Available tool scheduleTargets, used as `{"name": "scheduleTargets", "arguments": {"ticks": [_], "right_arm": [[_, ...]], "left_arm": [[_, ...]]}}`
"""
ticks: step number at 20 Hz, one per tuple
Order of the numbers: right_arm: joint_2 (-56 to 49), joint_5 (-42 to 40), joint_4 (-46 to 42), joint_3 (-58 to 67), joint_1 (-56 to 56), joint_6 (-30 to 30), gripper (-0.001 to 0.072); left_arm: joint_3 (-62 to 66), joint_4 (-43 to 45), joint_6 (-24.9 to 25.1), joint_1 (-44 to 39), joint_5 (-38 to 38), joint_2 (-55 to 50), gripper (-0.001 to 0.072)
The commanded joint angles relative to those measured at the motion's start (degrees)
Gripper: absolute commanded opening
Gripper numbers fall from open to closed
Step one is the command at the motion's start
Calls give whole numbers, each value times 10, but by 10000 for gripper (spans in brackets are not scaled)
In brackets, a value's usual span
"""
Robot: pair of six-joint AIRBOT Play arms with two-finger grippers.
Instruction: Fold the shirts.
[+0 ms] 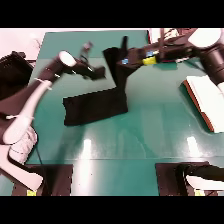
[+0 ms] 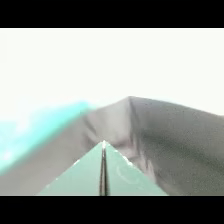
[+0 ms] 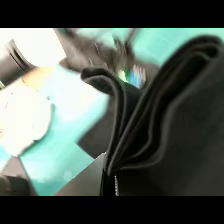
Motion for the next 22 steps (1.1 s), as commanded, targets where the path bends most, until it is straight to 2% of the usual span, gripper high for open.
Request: {"name": "scheduleTargets", "arguments": {"ticks": [1,3,4,5,6,8,9,11,13,16,17,19,22], "right_arm": [[-49,-121,60,2,109,-15,23],[-114,-177,91,35,178,-45,32],[-153,-182,88,68,207,-53,190],[-184,-177,88,99,226,-58,423],[-208,-160,85,128,236,-57,498],[-224,-110,47,161,224,-57,476],[-223,-85,9,167,209,-57,429],[-211,-38,-62,158,162,-43,430],[-190,-4,-101,114,99,-17,430],[-158,26,-110,3,-9,6,430],[-153,32,-109,-35,-42,16,446],[-156,36,-103,-97,-94,52,618],[-187,28,-21,-156,-133,58,631]], "left_arm": [[23,50,2,98,-27,103,26],[23,71,2,146,-26,163,26],[23,80,2,163,-28,186,26],[23,89,2,178,-33,206,27],[23,95,2,189,-43,221,26],[23,97,4,198,-63,237,27],[23,96,14,198,-72,237,26],[23,95,19,198,-92,236,27],[23,95,19,198,-97,235,26],[23,94,31,191,-101,235,27],[23,95,33,185,-103,235,26],[19,96,49,164,-98,235,26],[12,96,61,131,-84,234,26]]}}
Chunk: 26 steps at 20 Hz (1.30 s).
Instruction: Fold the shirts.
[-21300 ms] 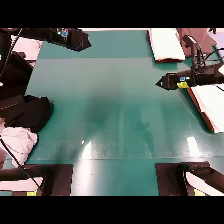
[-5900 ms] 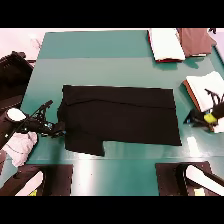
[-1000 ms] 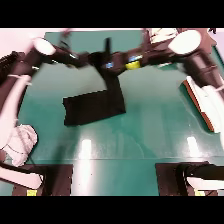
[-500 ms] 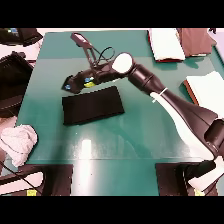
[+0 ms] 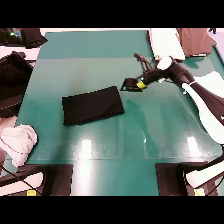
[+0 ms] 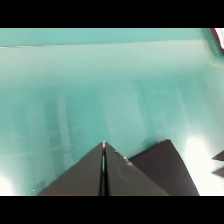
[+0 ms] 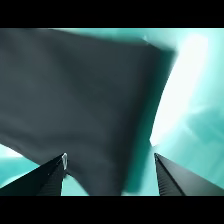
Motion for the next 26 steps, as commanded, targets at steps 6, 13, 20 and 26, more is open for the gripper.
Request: {"name": "scheduleTargets", "arguments": {"ticks": [6,13,20,26], "right_arm": [[-104,-4,125,-24,22,-3,622],[-173,-58,127,108,116,-20,24],[-126,30,-35,209,0,24,23],[-18,82,-145,209,-210,33,23]], "left_arm": [[-7,-2,17,-56,12,-17,27],[-7,-3,16,-60,7,-17,26],[-7,1,17,-127,9,-17,26],[-7,-2,16,-150,8,-17,27]]}}
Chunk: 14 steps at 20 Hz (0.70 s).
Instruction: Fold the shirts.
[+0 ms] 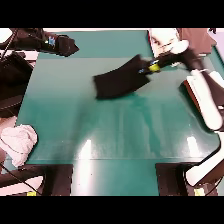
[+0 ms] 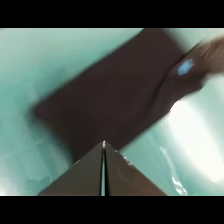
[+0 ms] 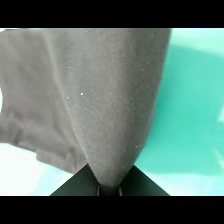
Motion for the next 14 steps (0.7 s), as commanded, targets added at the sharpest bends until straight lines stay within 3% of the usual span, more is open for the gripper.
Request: {"name": "scheduleTargets", "arguments": {"ticks": [1,8,14], "right_arm": [[58,34,-63,5,-133,8,23],[108,15,-65,5,-369,12,23],[110,-1,-5,46,-415,11,22]], "left_arm": [[0,-2,-1,-9,1,0,26],[0,-2,-35,-9,6,0,27],[0,-3,-50,-11,5,0,27]]}}
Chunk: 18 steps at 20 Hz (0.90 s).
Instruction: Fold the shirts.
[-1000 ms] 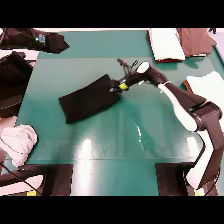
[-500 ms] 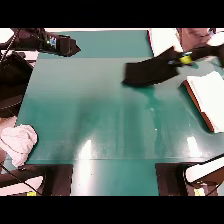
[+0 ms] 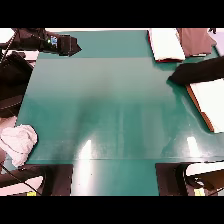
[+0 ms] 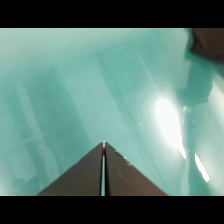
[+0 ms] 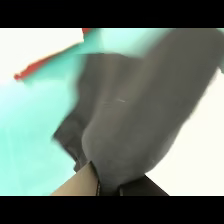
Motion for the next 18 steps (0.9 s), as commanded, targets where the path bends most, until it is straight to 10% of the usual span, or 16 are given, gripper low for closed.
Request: {"name": "scheduleTargets", "arguments": {"ticks": [1,6,18], "right_arm": [[3,-9,25,42,-16,0,23],[21,-13,22,110,2,0,22],[249,-13,-101,-157,-61,1,22]], "left_arm": [[0,-1,-10,-3,0,0,26],[0,0,-9,-16,-1,0,26],[0,0,9,-16,-11,0,27]]}}
